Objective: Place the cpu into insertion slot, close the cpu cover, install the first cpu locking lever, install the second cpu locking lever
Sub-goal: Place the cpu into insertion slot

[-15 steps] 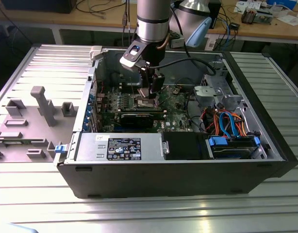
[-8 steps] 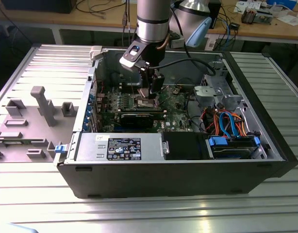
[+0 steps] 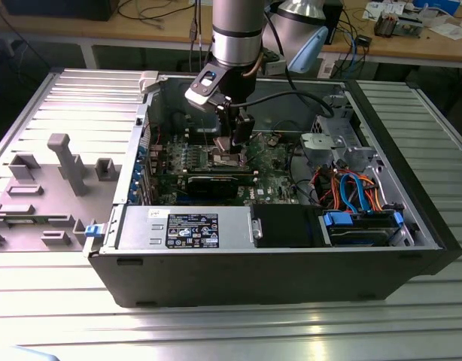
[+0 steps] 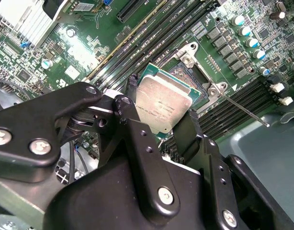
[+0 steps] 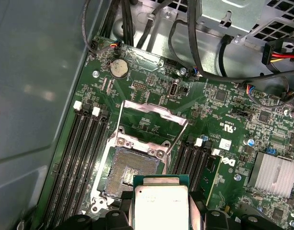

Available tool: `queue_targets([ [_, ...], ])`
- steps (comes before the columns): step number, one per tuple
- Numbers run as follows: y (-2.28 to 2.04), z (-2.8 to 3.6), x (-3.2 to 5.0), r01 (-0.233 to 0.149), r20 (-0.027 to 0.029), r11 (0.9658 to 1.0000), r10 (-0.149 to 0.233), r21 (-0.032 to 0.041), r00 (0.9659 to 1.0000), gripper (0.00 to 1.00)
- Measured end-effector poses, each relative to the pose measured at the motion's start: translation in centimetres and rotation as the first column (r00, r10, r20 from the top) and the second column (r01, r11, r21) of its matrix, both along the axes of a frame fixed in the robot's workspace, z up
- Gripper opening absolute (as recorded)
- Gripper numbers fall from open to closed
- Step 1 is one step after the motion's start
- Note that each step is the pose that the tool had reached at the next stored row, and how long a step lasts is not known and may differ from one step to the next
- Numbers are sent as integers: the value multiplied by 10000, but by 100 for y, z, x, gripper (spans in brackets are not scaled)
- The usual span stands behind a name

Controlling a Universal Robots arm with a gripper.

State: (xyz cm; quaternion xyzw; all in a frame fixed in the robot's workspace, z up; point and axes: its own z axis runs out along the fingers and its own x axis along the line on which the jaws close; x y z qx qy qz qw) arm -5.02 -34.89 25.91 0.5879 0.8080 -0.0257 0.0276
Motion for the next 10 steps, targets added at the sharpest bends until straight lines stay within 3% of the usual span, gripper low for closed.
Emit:
queue_targets([
  [10,0,-2,0,29,0,10000,-29,1,10000,55],
])
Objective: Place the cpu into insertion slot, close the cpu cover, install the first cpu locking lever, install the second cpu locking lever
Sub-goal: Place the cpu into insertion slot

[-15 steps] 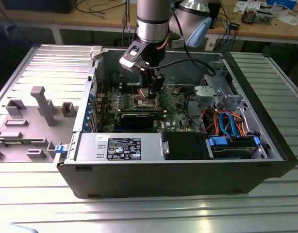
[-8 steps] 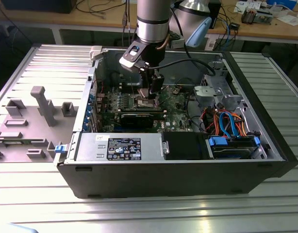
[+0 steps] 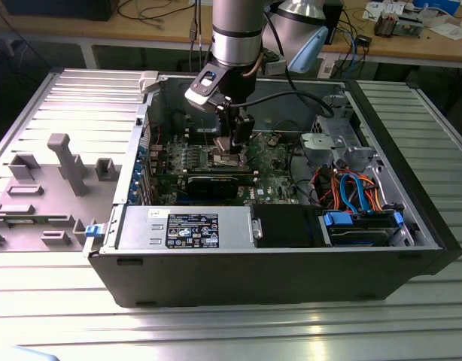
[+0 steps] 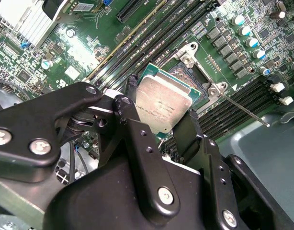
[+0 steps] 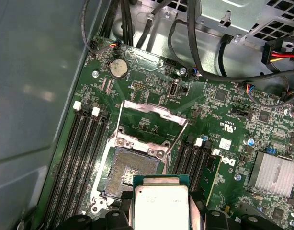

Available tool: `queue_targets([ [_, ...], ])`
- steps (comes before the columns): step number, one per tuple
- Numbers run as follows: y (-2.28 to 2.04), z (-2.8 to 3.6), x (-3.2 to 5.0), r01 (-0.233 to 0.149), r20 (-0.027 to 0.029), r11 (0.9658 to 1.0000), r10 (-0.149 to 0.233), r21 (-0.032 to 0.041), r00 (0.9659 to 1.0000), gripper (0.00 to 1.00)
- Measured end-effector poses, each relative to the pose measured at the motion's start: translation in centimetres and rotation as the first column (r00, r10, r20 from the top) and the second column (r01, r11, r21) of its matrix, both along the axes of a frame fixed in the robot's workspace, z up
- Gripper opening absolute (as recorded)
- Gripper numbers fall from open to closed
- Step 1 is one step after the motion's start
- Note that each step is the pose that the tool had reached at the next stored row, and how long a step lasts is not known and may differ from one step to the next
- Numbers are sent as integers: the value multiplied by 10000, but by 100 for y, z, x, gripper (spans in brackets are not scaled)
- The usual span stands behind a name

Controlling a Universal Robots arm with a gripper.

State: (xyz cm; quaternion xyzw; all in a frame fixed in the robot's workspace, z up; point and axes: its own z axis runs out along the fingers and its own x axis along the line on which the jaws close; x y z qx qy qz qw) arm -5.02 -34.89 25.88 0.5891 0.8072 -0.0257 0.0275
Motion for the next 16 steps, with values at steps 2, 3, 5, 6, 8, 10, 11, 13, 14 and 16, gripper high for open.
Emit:
queue_targets([
  [2,0,0,0,9,0,10000,-9,0,10000,55],
  [3,0,-1,0,25,0,10000,-25,0,10000,55],
  [5,0,-2,0,83,0,10000,-83,-1,10000,55],
  [6,0,-2,0,110,0,9999,-110,-2,9999,55],
  [8,0,-3,0,162,0,9999,-162,-3,9999,55],
  [10,0,-4,0,208,-1,9998,-208,-9,9998,55],
  [11,0,-4,0,229,-1,9997,-229,-12,9997,55],
  [13,0,-4,0,268,0,9996,-268,-19,9996,55],
  [14,0,-5,0,289,1,9996,-289,-22,9996,55],
  [16,0,-6,0,346,1,9994,-346,-26,9994,55],
])
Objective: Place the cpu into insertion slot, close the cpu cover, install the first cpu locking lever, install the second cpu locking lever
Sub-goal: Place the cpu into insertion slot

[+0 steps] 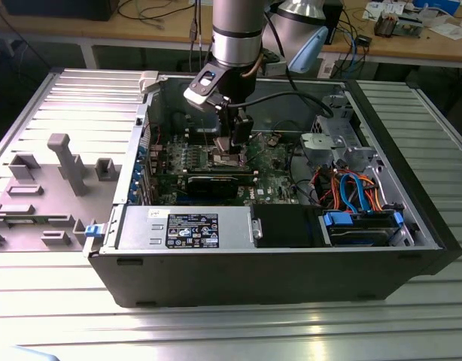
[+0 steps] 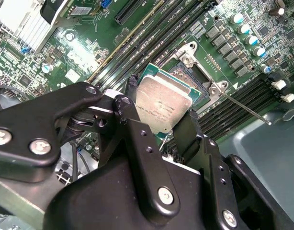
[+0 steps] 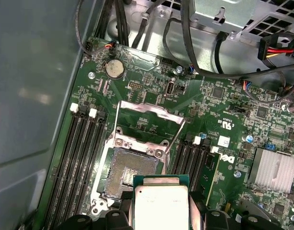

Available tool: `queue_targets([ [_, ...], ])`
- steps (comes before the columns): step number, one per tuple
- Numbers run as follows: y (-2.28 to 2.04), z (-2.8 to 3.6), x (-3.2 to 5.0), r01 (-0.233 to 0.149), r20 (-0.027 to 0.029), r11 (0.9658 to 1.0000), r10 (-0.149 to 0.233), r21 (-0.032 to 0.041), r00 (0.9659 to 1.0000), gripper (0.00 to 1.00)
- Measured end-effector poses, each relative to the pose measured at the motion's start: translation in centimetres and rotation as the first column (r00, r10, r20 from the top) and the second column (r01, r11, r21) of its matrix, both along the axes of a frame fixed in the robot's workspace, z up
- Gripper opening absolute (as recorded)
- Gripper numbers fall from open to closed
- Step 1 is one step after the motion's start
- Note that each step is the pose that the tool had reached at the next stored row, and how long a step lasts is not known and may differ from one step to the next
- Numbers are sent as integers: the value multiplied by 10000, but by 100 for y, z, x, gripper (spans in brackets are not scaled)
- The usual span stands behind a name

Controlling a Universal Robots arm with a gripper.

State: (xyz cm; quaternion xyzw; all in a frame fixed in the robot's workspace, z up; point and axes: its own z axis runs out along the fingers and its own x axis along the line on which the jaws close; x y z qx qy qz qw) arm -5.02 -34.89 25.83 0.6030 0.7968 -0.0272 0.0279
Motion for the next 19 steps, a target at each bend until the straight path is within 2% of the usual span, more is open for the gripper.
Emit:
queue_targets([
  [19,0,-17,0,619,0,9981,-619,-22,9981,55],
])
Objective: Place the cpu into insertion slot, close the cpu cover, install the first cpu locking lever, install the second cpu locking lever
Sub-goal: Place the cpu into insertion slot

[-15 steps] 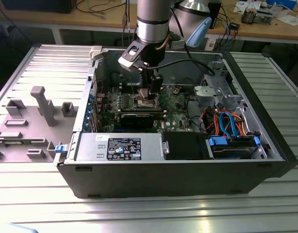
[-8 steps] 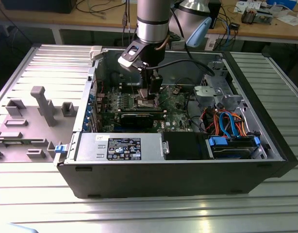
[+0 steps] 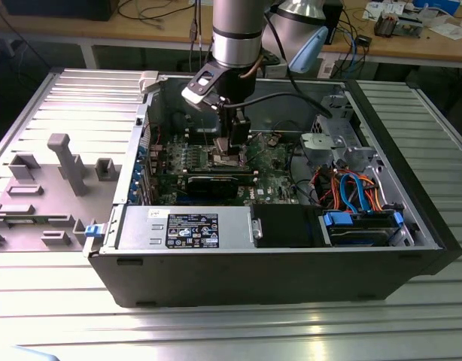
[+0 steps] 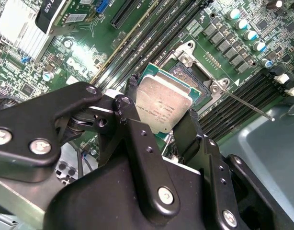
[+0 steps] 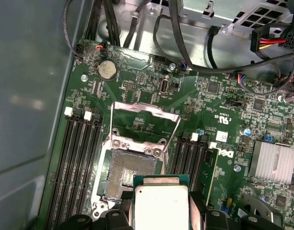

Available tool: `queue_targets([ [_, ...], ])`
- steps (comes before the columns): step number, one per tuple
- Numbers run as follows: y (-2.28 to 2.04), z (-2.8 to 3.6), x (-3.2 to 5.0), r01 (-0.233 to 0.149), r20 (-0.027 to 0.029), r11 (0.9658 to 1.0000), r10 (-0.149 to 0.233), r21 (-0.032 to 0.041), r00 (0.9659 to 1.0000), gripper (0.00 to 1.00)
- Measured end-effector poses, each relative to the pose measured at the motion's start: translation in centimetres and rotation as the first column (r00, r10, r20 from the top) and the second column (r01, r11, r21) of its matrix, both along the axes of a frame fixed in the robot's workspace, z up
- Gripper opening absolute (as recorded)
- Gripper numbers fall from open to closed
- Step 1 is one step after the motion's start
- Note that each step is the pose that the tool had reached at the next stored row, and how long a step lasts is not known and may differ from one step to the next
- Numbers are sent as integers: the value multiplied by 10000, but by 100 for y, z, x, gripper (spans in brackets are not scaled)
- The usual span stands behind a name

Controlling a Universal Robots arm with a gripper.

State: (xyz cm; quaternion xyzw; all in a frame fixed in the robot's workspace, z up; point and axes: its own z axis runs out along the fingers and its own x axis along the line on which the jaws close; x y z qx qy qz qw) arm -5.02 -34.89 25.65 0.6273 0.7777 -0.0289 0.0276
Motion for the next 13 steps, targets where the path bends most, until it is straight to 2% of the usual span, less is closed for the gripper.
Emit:
queue_targets([
  [13,0,-13,0,379,0,9993,-379,-7,9993,55],
])
